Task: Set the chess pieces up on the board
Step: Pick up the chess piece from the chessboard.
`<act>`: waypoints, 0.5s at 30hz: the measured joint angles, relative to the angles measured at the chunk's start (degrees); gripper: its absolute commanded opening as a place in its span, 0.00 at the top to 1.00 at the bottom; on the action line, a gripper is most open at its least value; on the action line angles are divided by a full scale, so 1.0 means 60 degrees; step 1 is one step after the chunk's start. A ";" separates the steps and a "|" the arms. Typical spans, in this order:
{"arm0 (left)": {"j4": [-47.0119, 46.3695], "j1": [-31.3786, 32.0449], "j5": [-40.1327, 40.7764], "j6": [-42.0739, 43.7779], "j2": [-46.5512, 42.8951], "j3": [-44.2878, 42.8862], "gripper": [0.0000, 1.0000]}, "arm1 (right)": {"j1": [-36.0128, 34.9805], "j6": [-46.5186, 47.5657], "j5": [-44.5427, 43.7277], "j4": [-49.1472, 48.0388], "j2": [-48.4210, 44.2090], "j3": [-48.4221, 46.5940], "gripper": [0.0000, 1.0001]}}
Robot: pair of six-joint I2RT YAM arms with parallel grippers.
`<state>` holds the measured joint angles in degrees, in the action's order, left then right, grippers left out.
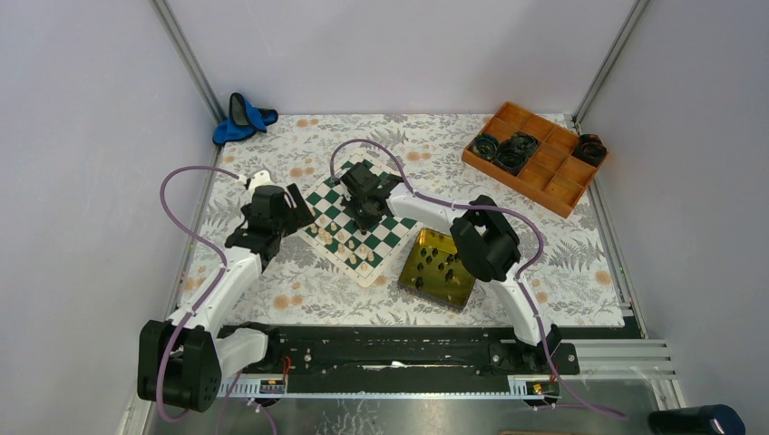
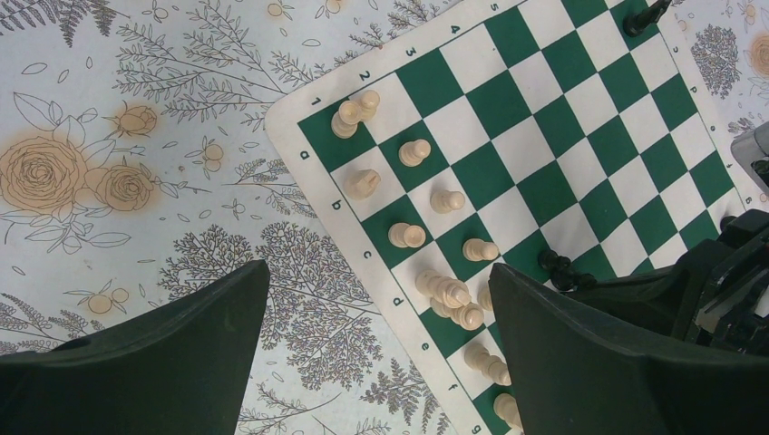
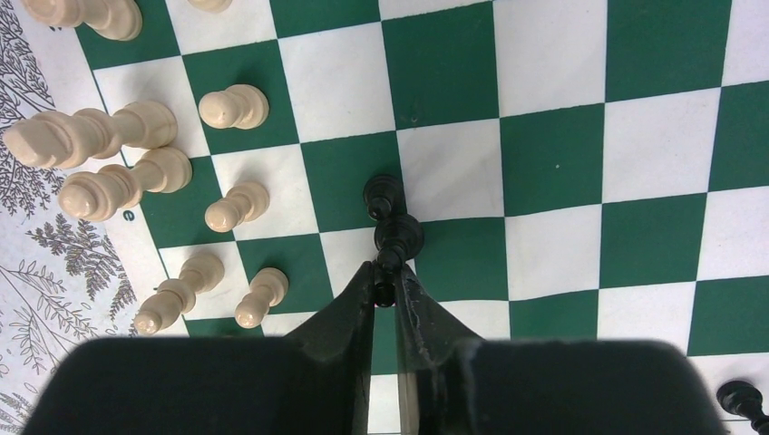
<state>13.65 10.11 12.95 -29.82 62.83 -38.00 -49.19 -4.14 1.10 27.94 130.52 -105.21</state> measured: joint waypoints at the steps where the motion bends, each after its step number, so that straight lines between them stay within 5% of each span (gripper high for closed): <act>1: 0.0000 0.0000 0.0000 0.0000 0.0000 0.0000 0.01 | 0.0000 0.0004 0.0000 0.0000 0.0000 0.0000 0.87; 6: 0.0000 0.0000 -0.0004 -0.0004 0.0000 0.0000 0.01 | 0.0000 0.0004 -0.0007 0.0000 0.0000 0.0000 0.87; 10: -0.0004 0.0000 -0.0004 -0.0004 0.0000 0.0000 0.01 | 0.0000 0.0004 -0.0007 0.0000 0.0000 0.0000 0.71; 15: 0.0000 0.0000 -0.0004 -0.0004 0.0000 0.0000 0.01 | 0.0000 0.0004 -0.0007 0.0000 0.0000 0.0022 0.69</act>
<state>13.65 10.11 12.93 -29.85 62.83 -38.00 -49.19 -4.12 1.06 27.94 130.52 -105.08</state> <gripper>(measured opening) 0.989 0.307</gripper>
